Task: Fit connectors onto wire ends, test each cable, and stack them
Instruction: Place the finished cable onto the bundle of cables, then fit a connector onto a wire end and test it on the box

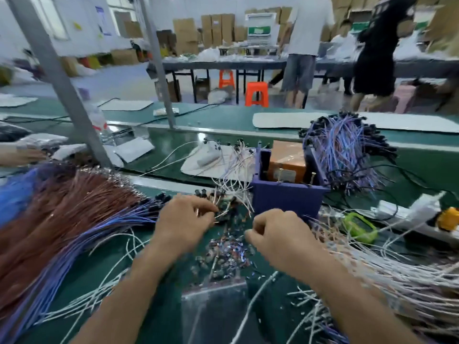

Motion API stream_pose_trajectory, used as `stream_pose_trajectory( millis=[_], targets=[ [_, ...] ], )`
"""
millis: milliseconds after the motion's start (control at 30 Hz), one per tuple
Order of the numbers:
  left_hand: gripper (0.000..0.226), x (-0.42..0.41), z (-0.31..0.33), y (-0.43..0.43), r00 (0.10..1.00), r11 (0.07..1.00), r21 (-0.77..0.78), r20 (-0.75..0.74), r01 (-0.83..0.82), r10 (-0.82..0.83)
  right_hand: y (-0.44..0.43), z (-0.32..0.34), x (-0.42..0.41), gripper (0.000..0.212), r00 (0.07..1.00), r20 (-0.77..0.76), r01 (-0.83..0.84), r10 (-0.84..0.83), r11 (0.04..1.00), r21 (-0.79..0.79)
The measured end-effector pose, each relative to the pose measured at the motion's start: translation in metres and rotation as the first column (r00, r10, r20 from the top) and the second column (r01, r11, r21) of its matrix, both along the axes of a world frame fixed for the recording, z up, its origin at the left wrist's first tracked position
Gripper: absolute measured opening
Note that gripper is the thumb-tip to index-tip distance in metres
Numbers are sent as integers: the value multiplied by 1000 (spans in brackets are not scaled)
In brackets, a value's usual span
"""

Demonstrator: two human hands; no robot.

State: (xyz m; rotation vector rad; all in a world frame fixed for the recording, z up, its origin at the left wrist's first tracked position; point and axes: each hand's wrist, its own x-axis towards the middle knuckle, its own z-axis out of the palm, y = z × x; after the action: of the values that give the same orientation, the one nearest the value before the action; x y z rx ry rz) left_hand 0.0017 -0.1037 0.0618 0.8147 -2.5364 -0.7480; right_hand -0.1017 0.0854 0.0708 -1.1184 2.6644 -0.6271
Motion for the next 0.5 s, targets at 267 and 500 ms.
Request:
stream_pose_trajectory(
  millis=[267,500],
  targets=[
    [89,78,-20,-136,865,975,-160,455,-155,212,-124,-23,36,20,956,210,-198,207,978,-62],
    [69,89,-65,-162,816,890,-225,358,-396,454,-179,-35,44,20,943,223,-260,246,965,38]
  ],
)
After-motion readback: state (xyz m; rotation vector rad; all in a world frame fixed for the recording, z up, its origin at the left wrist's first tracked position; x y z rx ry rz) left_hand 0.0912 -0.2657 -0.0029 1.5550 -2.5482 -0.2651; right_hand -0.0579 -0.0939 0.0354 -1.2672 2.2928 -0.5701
